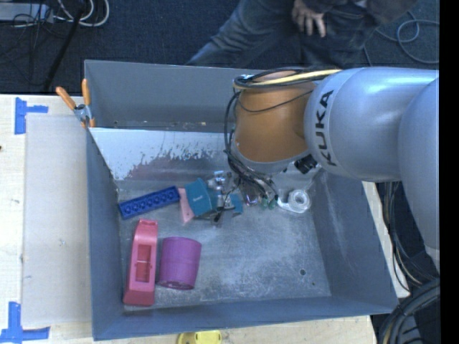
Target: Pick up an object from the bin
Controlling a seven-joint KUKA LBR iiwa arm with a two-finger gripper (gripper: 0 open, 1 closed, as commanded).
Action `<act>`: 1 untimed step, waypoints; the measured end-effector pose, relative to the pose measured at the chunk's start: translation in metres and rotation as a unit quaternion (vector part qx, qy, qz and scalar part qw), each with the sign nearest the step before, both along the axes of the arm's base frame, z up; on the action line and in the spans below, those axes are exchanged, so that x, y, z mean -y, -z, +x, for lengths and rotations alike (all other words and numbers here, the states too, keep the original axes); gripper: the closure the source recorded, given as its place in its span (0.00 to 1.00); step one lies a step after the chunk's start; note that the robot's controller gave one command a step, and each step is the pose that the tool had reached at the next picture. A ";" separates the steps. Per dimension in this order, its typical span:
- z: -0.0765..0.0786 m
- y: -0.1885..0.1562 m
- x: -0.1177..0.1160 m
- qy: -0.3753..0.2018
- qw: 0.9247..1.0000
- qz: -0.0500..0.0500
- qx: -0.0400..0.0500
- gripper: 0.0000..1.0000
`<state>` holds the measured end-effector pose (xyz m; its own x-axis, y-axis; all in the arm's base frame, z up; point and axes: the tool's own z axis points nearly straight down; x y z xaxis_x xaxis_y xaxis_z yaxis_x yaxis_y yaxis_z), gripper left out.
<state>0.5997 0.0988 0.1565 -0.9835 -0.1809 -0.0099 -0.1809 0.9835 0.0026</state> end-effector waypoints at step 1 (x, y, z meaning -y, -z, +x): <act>-0.006 -0.019 0.001 -0.009 1.000 -0.003 -0.013 1.00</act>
Offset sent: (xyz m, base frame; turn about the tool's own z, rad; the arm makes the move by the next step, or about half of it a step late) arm 0.0118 -0.0739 -0.0865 -0.0584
